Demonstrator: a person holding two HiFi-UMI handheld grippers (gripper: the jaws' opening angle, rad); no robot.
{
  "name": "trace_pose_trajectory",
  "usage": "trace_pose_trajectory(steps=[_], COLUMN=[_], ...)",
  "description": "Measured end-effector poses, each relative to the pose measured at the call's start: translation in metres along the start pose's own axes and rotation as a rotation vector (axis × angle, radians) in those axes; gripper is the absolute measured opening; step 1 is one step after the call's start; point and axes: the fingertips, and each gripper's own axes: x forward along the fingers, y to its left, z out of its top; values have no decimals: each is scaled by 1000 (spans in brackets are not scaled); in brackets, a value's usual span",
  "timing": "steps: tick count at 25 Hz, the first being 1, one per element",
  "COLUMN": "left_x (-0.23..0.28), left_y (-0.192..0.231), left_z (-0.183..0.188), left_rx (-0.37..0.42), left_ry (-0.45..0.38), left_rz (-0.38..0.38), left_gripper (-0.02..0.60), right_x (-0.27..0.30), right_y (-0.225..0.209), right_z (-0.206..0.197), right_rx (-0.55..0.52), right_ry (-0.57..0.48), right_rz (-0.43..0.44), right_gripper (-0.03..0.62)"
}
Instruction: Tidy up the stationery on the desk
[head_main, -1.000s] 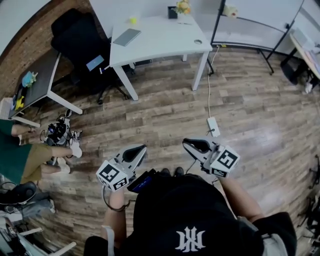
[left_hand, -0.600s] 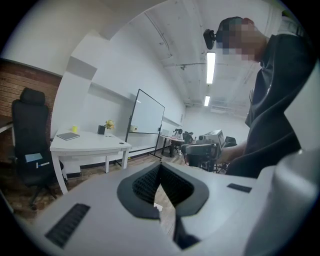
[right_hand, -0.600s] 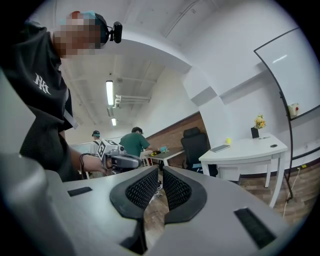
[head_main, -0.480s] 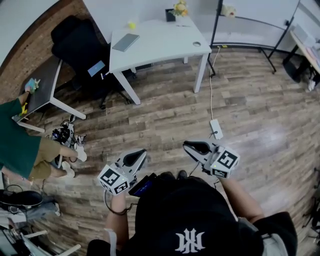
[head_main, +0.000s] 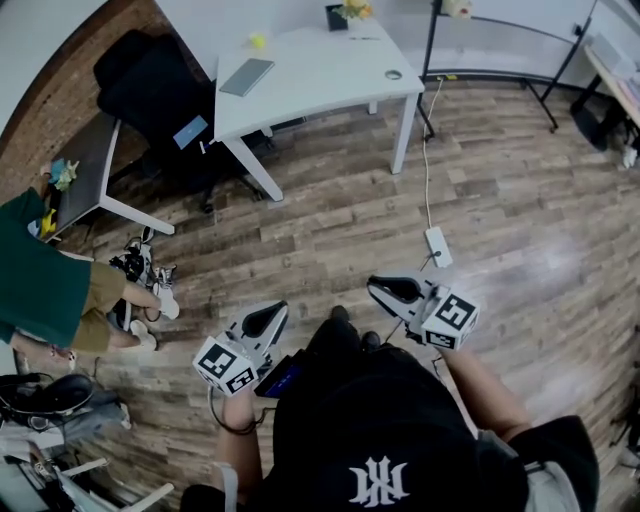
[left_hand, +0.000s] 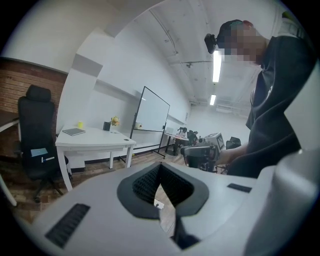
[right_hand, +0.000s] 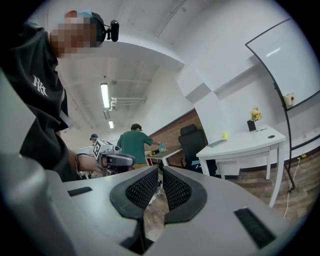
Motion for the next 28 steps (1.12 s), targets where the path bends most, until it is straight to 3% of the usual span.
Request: trace_pose_trajectory(steps=[7, 11, 19, 28], left_x=[16, 40, 84, 127], left_y=[41, 77, 185, 299], left_z=[-4, 7, 52, 86], left_rx=[-55, -83, -101, -120], left_ry=[-18, -39, -94, -99], left_rz=[12, 4, 14, -42], left_gripper=[0, 0, 0, 0], right_x=[18, 31, 85, 167], right_y=[-39, -87, -181, -241], right_z=[1, 5, 43, 80], right_rx=[18, 33, 23, 23], right_ry=[20, 43, 89, 89], right_rz=[-30, -122, -203, -213], right_gripper=[52, 51, 51, 52])
